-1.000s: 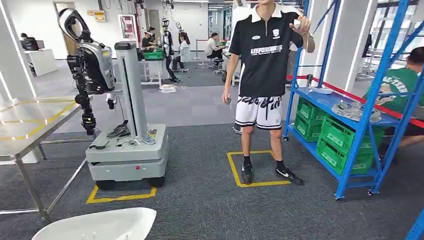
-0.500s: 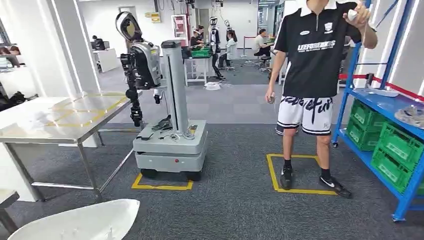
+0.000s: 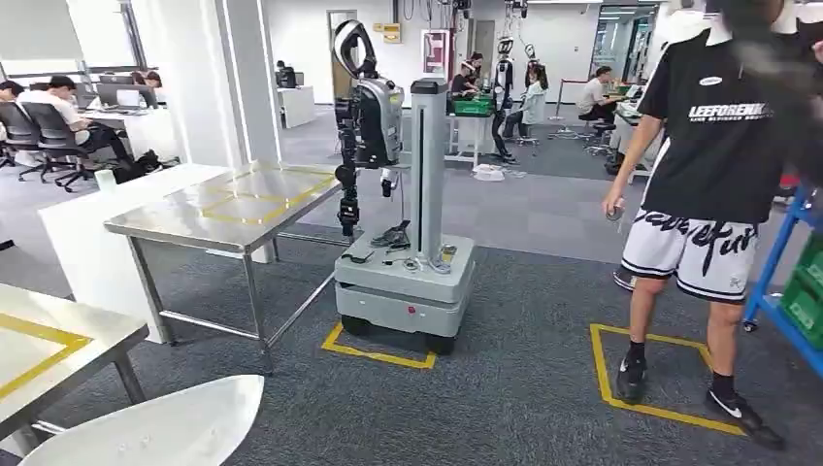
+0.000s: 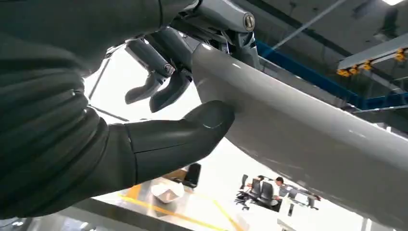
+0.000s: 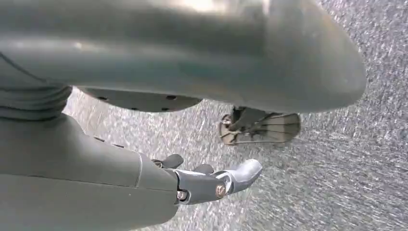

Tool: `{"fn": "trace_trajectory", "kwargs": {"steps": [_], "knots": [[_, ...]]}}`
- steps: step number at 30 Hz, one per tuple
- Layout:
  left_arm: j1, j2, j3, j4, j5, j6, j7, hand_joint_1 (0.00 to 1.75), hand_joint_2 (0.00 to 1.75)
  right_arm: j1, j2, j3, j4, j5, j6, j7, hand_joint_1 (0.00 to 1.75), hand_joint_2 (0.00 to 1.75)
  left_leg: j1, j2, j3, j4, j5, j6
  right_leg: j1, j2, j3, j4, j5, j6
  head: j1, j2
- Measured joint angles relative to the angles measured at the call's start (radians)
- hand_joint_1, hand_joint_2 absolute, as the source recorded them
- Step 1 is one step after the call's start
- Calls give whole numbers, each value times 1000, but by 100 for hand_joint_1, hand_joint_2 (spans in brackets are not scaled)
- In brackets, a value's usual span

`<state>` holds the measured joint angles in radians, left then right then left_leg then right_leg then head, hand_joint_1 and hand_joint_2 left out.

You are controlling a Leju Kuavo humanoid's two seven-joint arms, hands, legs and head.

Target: Take the parts from the cabinet and place them on the table.

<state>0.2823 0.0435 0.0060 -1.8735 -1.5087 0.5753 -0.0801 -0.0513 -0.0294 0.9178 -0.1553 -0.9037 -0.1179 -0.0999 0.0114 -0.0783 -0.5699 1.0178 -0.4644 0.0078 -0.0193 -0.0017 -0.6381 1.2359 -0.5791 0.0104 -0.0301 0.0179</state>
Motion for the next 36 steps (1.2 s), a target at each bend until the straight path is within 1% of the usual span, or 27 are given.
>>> {"fn": "trace_trajectory", "kwargs": {"steps": [1, 2, 3, 7, 8, 9, 10, 12, 13, 14, 16, 17, 18, 19, 22, 23, 24, 25, 26, 27, 28, 30, 31, 32, 33, 34, 36], "knots": [[-5, 3, -14, 2, 0, -3, 5, 175, 175, -1, 0, 0, 0, -2, 0, -3, 0, 0, 2, -15, -1, 5, -2, -4, -3, 12, 38, -90, 49, -1, 0, 0], [-9, 4, -21, 2, 0, -4, 10, 175, 175, -1, 0, 0, 0, -3, 0, -8, 0, 0, 3, -27, -4, 11, -5, -10, -7, 50, 74, -173, 81, -2, 0, 0], [-10, 5, -27, 2, 0, -5, 15, 175, 175, -2, 0, 0, 0, -3, 0, -8, 0, 0, -1, -36, -10, 17, -9, -21, -1, 82, 75, -183, 66, 2, 0, 0], [-10, 15, -43, 1, 0, -4, 21, 175, 175, -3, 0, 0, 0, -2, 0, -5, 0, 0, 5, -76, -24, 6, 0, -49, 1, 37, 79, -193, 75, -26, 0, 0], [-2, 21, -43, -1, 0, 2, 21, 175, 175, -5, 2, 0, 0, -3, -3, -1, 0, 0, 5, -37, -24, 20, -5, -49, -3, 21, 81, -200, 80, -34, 0, 0], [-2, 26, -44, -1, 0, 9, 21, 175, 175, -5, 2, 0, 0, -3, -7, 1, 0, 0, -1, 22, -40, 51, -30, -53, -2, 14, 82, -204, 81, -39, -5, 0], [-5, 30, -49, -1, 0, 16, 21, 175, 175, -2, 2, 0, 0, -5, -7, 4, 0, 0, 1, 53, -74, 120, -74, -58, -1, -2, 82, -204, 80, -47, -5, 0], [-2, 34, -56, 1, 0, 25, 22, 175, 175, 5, 2, 0, 0, -11, -7, 6, 0, 0, 3, 68, -139, 261, -140, -65, 1, -33, 82, -203, 77, -50, -5, 0], [-2, 39, -56, 5, 0, 33, 22, 175, 175, 7, 2, 0, 0, -15, -7, 6, 0, 0, 4, 70, -156, 298, -145, -68, 1, -50, 82, -203, 75, -50, -5, 0], [-2, 47, -58, 10, 2, 45, 20, 175, 175, 8, 2, 0, 0, -18, -7, 6, 0, 0, 6, 73, -148, 285, -127, -70, 1, -64, 83, -203, 74, -48, -5, 0], [-3, 65, -67, 17, 6, 77, 12, 175, 175, 7, 2, 0, 0, -21, -7, 5, 0, 0, 7, 92, -78, 155, -52, -69, 1, -91, 88, -202, 69, -42, -5, 0], [-5, 73, -75, 20, 8, 95, 7, 175, 175, 7, 2, 0, 0, -24, -7, 5, 0, 0, 7, 127, -29, 68, -17, -66, 1, -104, 93, -201, 65, -37, -5, 0], [-10, 80, -83, 23, 9, 108, 5, 175, 175, 8, 1, 0, 0, -29, -7, 5, 0, 0, 2, 182, -7, 17, -19, -59, 9, -114, 97, -200, 60, -30, -5, 0], [-15, 84, -89, 25, 9, 113, 3, 175, 175, 9, 1, -1, 0, -31, -7, 3, 0, 0, 0, 168, -1, 16, -13, -44, 13, -124, 99, -198, 55, -23, -3, 0], [-16, 98, -101, 32, 11, 118, -1, 175, 175, 5, 1, -1, 0, -37, -7, 3, 0, 0, -4, 127, -16, 15, -13, -24, 11, -161, 116, -207, 54, -7, -3, 0], [-16, 103, -104, 32, 12, 118, -1, 175, 175, 3, 1, -2, 0, -38, -7, 2, 0, 0, 6, 114, -2, 6, -7, -14, 4, -139, 117, -202, 47, 5, -2, 0], [-20, 104, -106, 32, 13, 121, -1, 175, 175, 3, 1, -2, 0, -38, -7, 2, 0, 0, 6, 103, -3, 5, -6, -10, 2, -67, 108, -174, 28, 9, -2, 0], [-25, 108, -110, 33, 13, 121, -1, 175, 175, 6, 1, -3, 0, -38, -7, 2, 0, 0, 6, 92, -4, 6, -3, -4, 2, -29, 82, -120, -6, 9, -1, 0], [-28, 109, -113, 33, 14, 121, -2, 175, 175, 8, 1, -4, 0, -38, -6, 3, 0, 0, 5, 76, -8, 6, -2, -1, 3, -9, 34, -27, -51, 9, 0, 0], [-28, 111, -116, 35, 14, 121, -3, 175, 175, 12, 1, -5, 0, -39, -6, 3, 0, 0, 4, 60, -9, 6, -2, 1, 3, -5, -6, 51, -79, 9, 0, 0], [-28, 112, -118, 36, 20, 121, -3, 175, 175, 14, 1, -5, 0, -38, -7, 3, 0, 0, 3, 43, -10, 7, -2, 1, 4, -4, -33, 95, -84, 8, 0, 0], [-28, 114, -121, 38, 33, 121, -4, 175, 175, 19, 1, -5, 0, -40, -7, 5, 0, 0, 2, 10, -10, 11, -2, 0, 5, 0, -27, 56, -27, 1, 0, 0], [-28, 118, -122, 37, 40, 121, -4, 175, 175, 18, 1, -6, 0, -42, -7, 4, 0, 0, 2, -6, -9, 12, -3, -1, 5, 8, 2, -21, 24, -4, 0, 0], [-31, 121, -123, 38, 47, 121, -4, 175, 175, 18, 0, -6, 0, -45, -7, 3, 0, 0, 3, -20, -9, 14, -3, -3, 5, 34, 38, -111, 74, -9, 0, 0], [-36, 122, -124, 38, 54, 121, -5, 175, 175, 18, -3, -7, 0, -48, -7, 3, 0, 0, 6, -31, -12, 15, -4, -6, 3, 95, 60, -178, 90, -15, 0, 0], [-45, 123, -124, 38, 62, 121, -10, 175, 175, 18, -4, -8, 0, -48, -7, 3, 0, 0, -2, -47, -18, 22, -7, -16, 1, 101, 65, -194, 83, -11, -2, 0], [-46, 125, -124, 36, 73, 122, -14, 175, 175, 14, -4, -7, 0, -47, -7, 5, 0, 0, 6, -70, -27, 14, -1, -33, 10, 74, 67, -192, 82, -14, 0, 0]]}}
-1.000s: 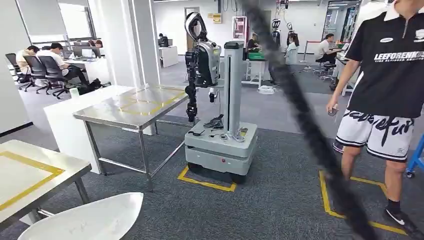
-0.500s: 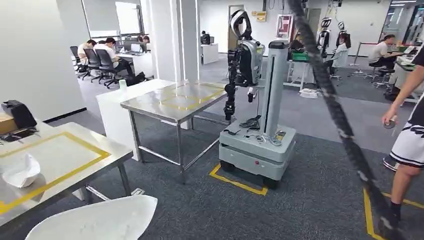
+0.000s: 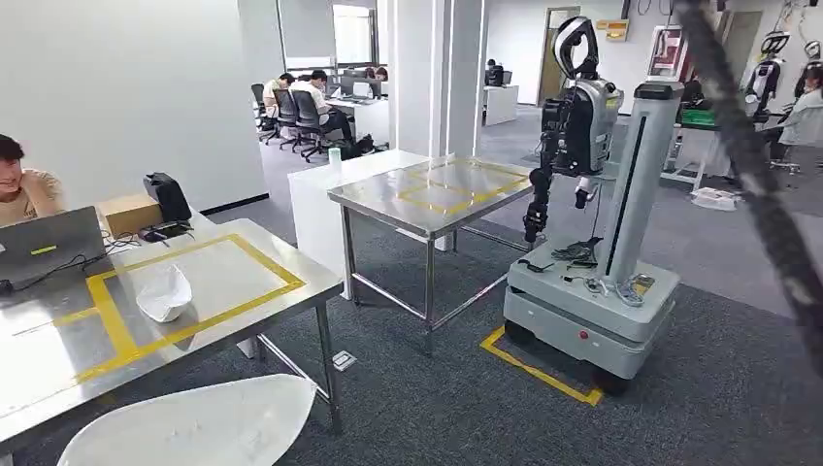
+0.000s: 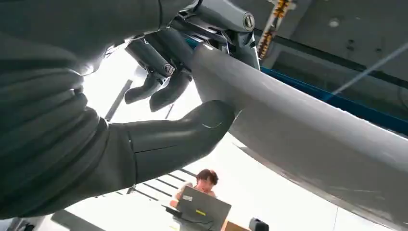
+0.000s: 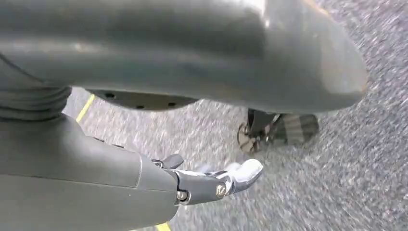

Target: Take the parts from the cabinet and place them on the table.

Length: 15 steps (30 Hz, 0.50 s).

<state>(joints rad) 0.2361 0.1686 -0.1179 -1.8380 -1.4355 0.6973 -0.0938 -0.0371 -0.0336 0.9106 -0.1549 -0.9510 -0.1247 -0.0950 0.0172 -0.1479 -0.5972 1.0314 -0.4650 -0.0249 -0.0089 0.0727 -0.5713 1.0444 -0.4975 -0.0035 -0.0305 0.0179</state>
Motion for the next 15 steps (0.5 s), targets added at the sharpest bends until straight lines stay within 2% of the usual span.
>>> {"fn": "trace_trajectory", "kwargs": {"steps": [1, 2, 3, 4, 5, 6, 7, 8, 9, 10, 11, 12, 13, 14, 15], "knots": [[4, 0, 0, -4, 0, 0, 0, 175, 175, 0, 3, 0, 0, 8, 0, 4, 0, 0, 3, -13, -4, -5, 2, -9, 2, -12, 3, -2, 0, -5, 0, 0], [9, 1, 4, -13, 1, 0, 0, 175, 175, 2, 16, 0, 0, 16, -1, 6, 0, 0, 3, -11, -2, 1, 0, -13, -9, -29, 8, -14, 7, -13, 1, 0], [15, 0, 8, -20, 4, 2, 0, 175, 175, 2, 19, 0, 0, 19, -28, 7, 0, 0, -1, 55, -9, 20, -11, -15, -8, -41, 12, -18, 7, -18, 0, 0], [12, 1, 10, -26, 6, 2, -1, 175, 175, 3, 31, 0, 0, 20, -46, 8, 0, 0, -3, 101, -32, 70, -47, -17, -6, -55, 15, -19, 6, -28, 0, 0], [10, 1, 11, -29, 8, 2, -2, 175, 175, 5, 40, 1, 0, 21, -60, 10, 0, 0, -3, 121, -66, 139, -86, -21, -5, -70, 16, -18, 4, -30, 0, 0], [11, 1, 11, -31, 8, 2, -2, 175, 175, 8, 47, 1, 0, 21, -60, 13, 0, 0, -2, 131, -99, 210, -120, -24, -4, -87, 17, -18, 2, -33, 0, 0], [15, 1, 14, -31, 8, 2, -2, 175, 175, 10, 54, 2, 0, 21, -59, 14, 0, 0, -2, 136, -127, 269, -139, -27, -3, -105, 17, -18, 0, -33, 0, 0], [18, 1, 17, -31, 8, 2, -3, 175, 175, 11, 59, 2, 0, 21, -58, 15, 0, 0, -1, 138, -130, 278, -132, -29, -3, -122, 18, -17, -2, -33, 0, 0], [19, 1, 18, -32, 11, 2, -7, 175, 175, 12, 60, 2, 0, 23, -58, 16, 0, 0, 0, 142, -113, 247, -106, -29, -3, -136, 18, -16, -4, -31, 0, 0], [21, 1, 22, -35, 17, 2, -12, 175, 175, 10, 64, 2, 0, 26, -58, 19, 0, 0, 0, 149, -76, 179, -67, -28, -4, -151, 21, -14, -7, -29, 0, 0], [21, 1, 26, -38, 25, 2, -18, 175, 175, 9, 66, 2, 0, 27, -58, 21, 0, 0, 0, 165, -30, 97, -29, -27, -4, -164, 23, -12, -11, -26, 0, 0], [21, 1, 32, -43, 32, 2, -22, 175, 175, 7, 67, 3, 0, 29, -58, 23, 0, 0, -2, 204, 14, 18, -8, -23, -3, -176, 27, -10, -16, -21, 0, 0], [21, 1, 36, -43, 37, 2, -25, 175, 175, 7, 67, 3, -1, 30, -59, 24, 0, 0, -7, 228, 22, 7, -16, -10, 7, -185, 30, -6, -23, -12, 0, 0], [21, 0, 41, -44, 39, 2, -26, 175, 175, 6, 67, 4, -1, 30, -59, 26, 0, 0, -8, 212, 19, 9, -12, -2, 6, -192, 32, -8, -22, -7, 0, 0], [22, 0, 45, -44, 39, 2, -24, 175, 175, 3, 68, 5, -1, 30, -59, 28, 0, 0, -10, 201, 16, 9, -13, 1, 5, -200, 37, -9, -22, -3, 0, 0]]}}
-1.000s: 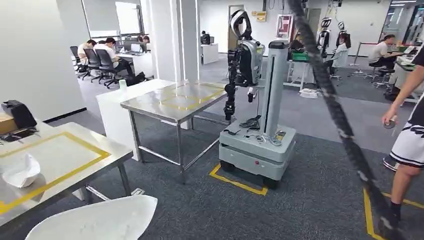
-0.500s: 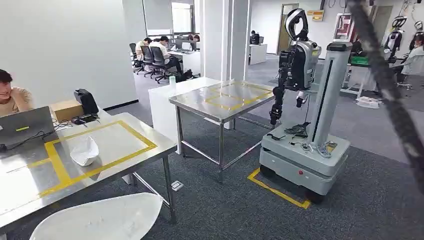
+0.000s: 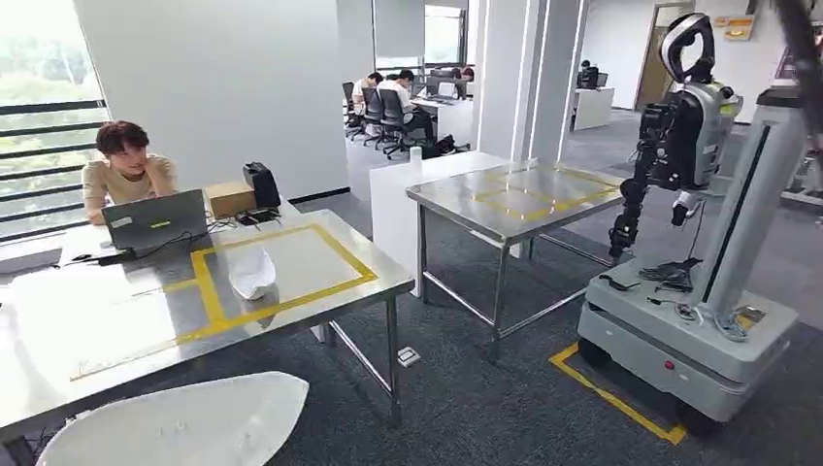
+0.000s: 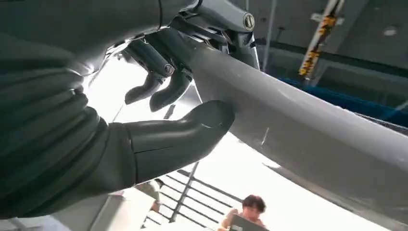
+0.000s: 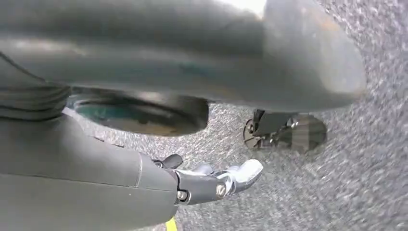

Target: Take the parts from the cabinet and place them on the table.

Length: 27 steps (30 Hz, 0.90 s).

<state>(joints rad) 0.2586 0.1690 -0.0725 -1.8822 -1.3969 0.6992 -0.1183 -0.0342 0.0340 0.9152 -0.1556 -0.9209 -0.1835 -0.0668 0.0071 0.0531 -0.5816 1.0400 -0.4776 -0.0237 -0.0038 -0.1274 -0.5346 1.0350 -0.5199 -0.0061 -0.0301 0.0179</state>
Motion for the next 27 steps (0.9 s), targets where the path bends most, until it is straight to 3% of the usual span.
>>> {"fn": "trace_trajectory", "kwargs": {"steps": [1, 2, 3, 4, 5, 6, 7, 8, 10, 11, 12, 13, 15, 17, 18, 19, 20, 27], "knots": [[2, 0, 6, 0, -5, 0, 2, 175, 175, -2, 1, 1, 0, 0, 0, 1, 0, 0, -3, -10, -10, 0, 0, 6, 0, -13, 6, -5, 1, 6, 0, 0], [3, 0, 13, -2, -10, 0, 5, 175, 175, -5, 1, 2, 0, 2, 0, 0, 0, 0, 4, -25, 4, -9, 5, 16, -2, -18, 12, -6, -5, 15, 0, 0], [6, -1, 18, -5, -10, 0, 7, 175, 175, -7, 1, 3, 0, 2, 0, 0, 0, 0, 9, -33, 6, -13, 9, 19, -8, 30, 13, 4, -10, 23, 1, 0], [3, -2, 24, -10, -10, 0, 8, 175, 175, -7, 1, 4, 0, 3, 1, -1, 0, 0, 10, -43, 6, -16, 10, 22, -9, 94, -2, 36, -35, 26, 1, 0], [2, -2, 27, -11, -10, 0, 7, 175, 175, -6, 1, 5, 0, 3, 1, -1, 0, 0, 10, -55, 4, -15, 13, 27, -9, 118, -36, 100, -71, 27, 2, 0], [2, -2, 29, -12, -9, 0, 4, 175, 175, -4, 1, 6, 0, 2, 1, -1, 0, 0, 9, -67, 2, -15, 14, 31, -8, 123, -75, 178, -105, 27, 2, 0], [1, -4, 30, -12, -5, 0, 0, 175, 175, 0, 1, 6, 0, 2, 1, 0, 0, 0, 7, -81, 0, -14, 14, 32, -8, 124, -109, 241, -125, 27, 2, 0], [0, -6, 32, -11, 1, 0, -6, 175, 175, 2, 1, 6, 0, 1, 1, 1, 0, 0, 6, -97, -1, -13, 14, 32, -8, 124, -130, 274, -123, 27, 2, 0], [-1, -7, 37, -11, 4, 0, -10, 175, 175, 4, 1, 6, 0, -1, 1, 3, 0, 0, 6, -127, 0, -11, 14, 32, -8, 127, -115, 216, -59, 22, 2, 0], [-2, -7, 38, -11, 3, 0, -11, 175, 175, 2, 1, 6, 0, -1, 1, 4, 0, 0, 6, -145, 1, -9, 14, 31, -10, 139, -76, 122, -1, 18, 2, 0], [-4, -8, 38, -11, 3, 0, -14, 175, 175, 2, 1, 6, 0, -2, 1, 5, 0, 0, 7, -155, 0, -8, 14, 29, -11, 176, -46, 49, 34, 13, 2, 0], [-12, -10, 38, -9, 2, 0, -14, 175, 175, 3, 1, 6, 0, -3, 1, 5, 0, 0, 3, -159, -3, -4, 14, 23, -11, 202, -36, 11, 23, 6, 1, 0], [-18, -13, 38, -5, 0, 0, -14, 175, 175, -3, 1, 6, 0, -14, 2, 4, 0, 0, 9, -178, -9, -6, 16, 7, -6, 191, -36, 2, 24, 9, 1, 0], [-15, -16, 38, -2, -3, 0, -10, 175, 175, -4, 1, 3, 0, -37, 2, 5, 0, 0, 11, -191, -15, -16, 17, -10, -5, 179, -30, -5, 27, -4, 2, 0], [-16, -17, 37, 1, -4, 0, -6, 175, 175, -4, 2, 2, 0, -39, 2, 8, 0, 0, 13, -167, -11, -11, 19, -10, -10, 173, -19, -15, 36, -11, 1, 0], [-24, -18, 37, 5, -3, 0, -3, 175, 175, 0, 2, 2, 0, -40, 1, 7, 0, 0, 7, -123, -2, -16, 11, 0, -1, 175, -24, -16, 27, 4, -2, 0], [-33, -18, 37, 8, -1, 0, -2, 175, 175, 1, 2, 2, 0, -40, 1, 7, 0, 0, 8, -122, -1, -21, 27, 22, -1, 174, -24, -12, 28, 2, -2, 0], [10, -18, 51, -14, 51, 0, -19, 175, 175, 2, 6, 2, 0, -27, 2, 9, 0, 0, 10, -123, 6, -30, 27, -4, 2, 166, -18, -8, 22, -9, 0, 0]]}}
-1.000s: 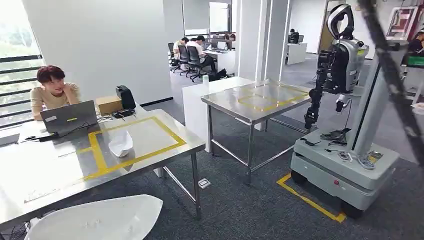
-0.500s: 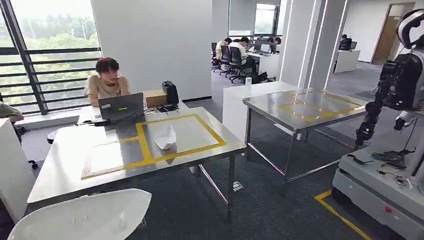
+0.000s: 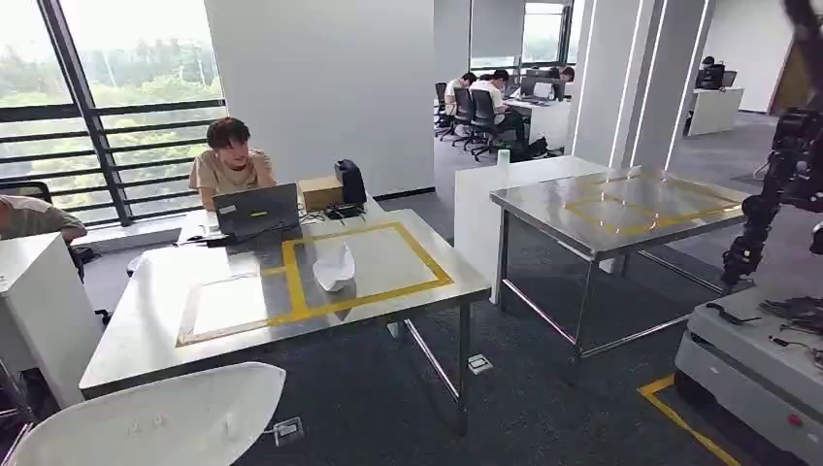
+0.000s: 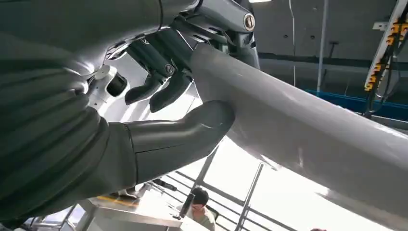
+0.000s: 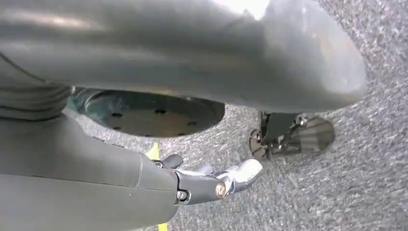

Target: Take the parts from the cabinet and place them on the table.

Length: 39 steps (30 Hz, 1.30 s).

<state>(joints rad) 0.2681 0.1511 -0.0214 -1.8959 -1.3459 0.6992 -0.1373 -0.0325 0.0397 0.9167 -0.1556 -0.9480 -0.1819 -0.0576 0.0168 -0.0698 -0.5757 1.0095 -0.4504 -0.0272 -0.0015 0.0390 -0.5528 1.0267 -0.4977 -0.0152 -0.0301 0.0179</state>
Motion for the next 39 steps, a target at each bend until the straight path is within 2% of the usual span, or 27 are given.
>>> {"fn": "trace_trajectory", "kwargs": {"steps": [5, 12, 13, 15, 19, 20, 21, 22, 24, 25, 26, 27, 29, 30, 31, 32, 34, 35, 36, 37, 39], "knots": [[15, 1, 15, -10, 44, 0, -50, 175, 175, -2, -11, 0, 0, -6, 1, -16, 0, 0, 0, -1, 0, 0, -1, -6, 0, 0, 0, 0, -1, -1, 0, 0], [52, 5, 58, -37, 73, 0, -112, 175, 175, -6, -42, 0, 0, -5, -11, -37, 0, 0, -1, 0, -1, 1, -4, -4, -1, -1, 2, -4, -2, 0, 0, 0], [54, 3, 60, -39, 64, 0, -113, 175, 175, -6, -42, 0, 0, -6, -11, -37, 0, 0, -2, 0, -1, 4, -6, -3, -3, -2, 3, -6, -1, 1, 0, 0], [60, 0, 59, -42, 42, 0, -109, 175, 175, -6, -42, 0, 0, -8, -9, -37, 0, 0, -6, 0, -8, 7, -12, 11, -8, -2, 6, -6, -3, 10, 0, 0], [61, -3, 58, -46, 17, 0, -89, 175, 175, -6, -42, 0, 0, -14, -9, -30, 0, 0, -12, 0, -7, 4, -15, 25, -12, -2, 10, -15, -4, 22, 0, 0], [60, -4, 54, -48, 11, 0, -77, 175, 175, -5, -42, 0, 0, -18, -9, -30, 0, 0, 2, 2, 14, -18, 0, 32, -8, -5, 15, -11, -4, 26, 0, 0], [57, -5, 45, -47, 2, 0, -65, 175, 175, -5, -42, 0, 0, -22, -9, -30, 0, 0, 1, 4, 21, -27, 1, 32, -9, -15, 6, 10, -17, 31, 1, 0], [53, -5, 38, -47, -2, 0, -56, 175, 175, -6, -42, 0, 0, -24, -9, -30, 0, 0, 2, 7, 21, -27, 3, 37, -10, -20, -20, 58, -48, 33, 1, 0], [42, -5, 23, -39, -15, 0, -34, 175, 175, -7, -42, 0, 0, -25, -9, -36, 0, 0, 2, 12, 21, -26, -3, 38, -14, -22, -98, 201, -113, 40, 1, 0], [37, -2, 15, -35, -18, 0, -13, 175, 175, -5, -43, 0, 0, -25, -9, -44, 0, 0, 2, 14, 21, -23, -6, 37, -17, -22, -136, 262, -127, 46, 2, 0], [33, 1, 8, -32, -19, 0, 2, 175, 175, -5, -43, 0, 0, -25, -9, -46, 0, 0, 4, 14, 21, -21, -10, 33, -20, -23, -145, 269, -114, 50, 1, 0], [30, 5, 2, -31, -22, 0, 10, 175, 175, -4, -44, 0, 0, -24, -9, -50, 0, 0, 6, 13, 22, -16, -16, 28, -25, -24, -133, 233, -82, 54, 1, 0], [28, 11, -6, -31, -29, 0, 22, 175, 175, -4, -48, 0, 0, -21, -9, -54, 0, 0, 14, 12, 24, 3, -33, 13, -36, -24, -58, 75, 4, 65, 1, 0], [27, 14, -9, -31, -31, 0, 27, 175, 175, -4, -48, 0, 0, -20, -9, -55, 0, 0, 15, 14, 22, 17, -44, 4, -40, -23, -34, 22, 8, 69, 1, 0], [27, 16, -9, -32, -33, 0, 28, 175, 175, -5, -45, 0, 0, -19, -9, -55, 0, 0, 8, 12, 13, 27, -58, -7, -31, -16, -31, 22, -7, 61, 2, 0], [26, 17, -11, -32, -35, 0, 29, 175, 175, -6, -45, 0, 0, -18, -9, -54, 0, 0, 8, 10, 18, 23, -73, -12, -31, -23, -30, 32, -17, 41, -2, 0], [25, 22, -13, -34, -37, 0, 33, 175, 175, -5, -47, 0, 0, -19, -10, -55, 0, 0, 13, 5, 29, 16, -80, -21, -25, -25, -26, 34, -29, 24, -2, 0], [26, 22, -15, -34, -41, 0, 36, 175, 175, -7, -47, 0, 0, -19, -10, -54, 0, 0, 14, 5, 37, 17, -85, -28, -28, -28, -11, 30, -32, 14, -2, 0], [25, 22, -17, -35, -51, 0, 38, 175, 175, -5, -47, 0, 0, -21, -10, -54, 0, 0, 15, 31, 39, 36, -82, -28, -29, -31, 4, 26, -34, 4, -4, 0], [22, 23, -20, -35, -55, 0, 40, 175, 175, -4, -47, 0, 0, -21, -10, -53, 0, 0, 14, 53, 10, 87, -95, -28, -28, -35, 18, 24, -42, -4, -3, 0], [19, 23, -28, -32, -61, 0, 45, 175, 175, -2, -47, 0, 0, -23, -10, -50, 0, 0, 10, 61, -97, 246, -140, -27, -23, -43, 41, 22, -61, -9, -5, 0]]}}
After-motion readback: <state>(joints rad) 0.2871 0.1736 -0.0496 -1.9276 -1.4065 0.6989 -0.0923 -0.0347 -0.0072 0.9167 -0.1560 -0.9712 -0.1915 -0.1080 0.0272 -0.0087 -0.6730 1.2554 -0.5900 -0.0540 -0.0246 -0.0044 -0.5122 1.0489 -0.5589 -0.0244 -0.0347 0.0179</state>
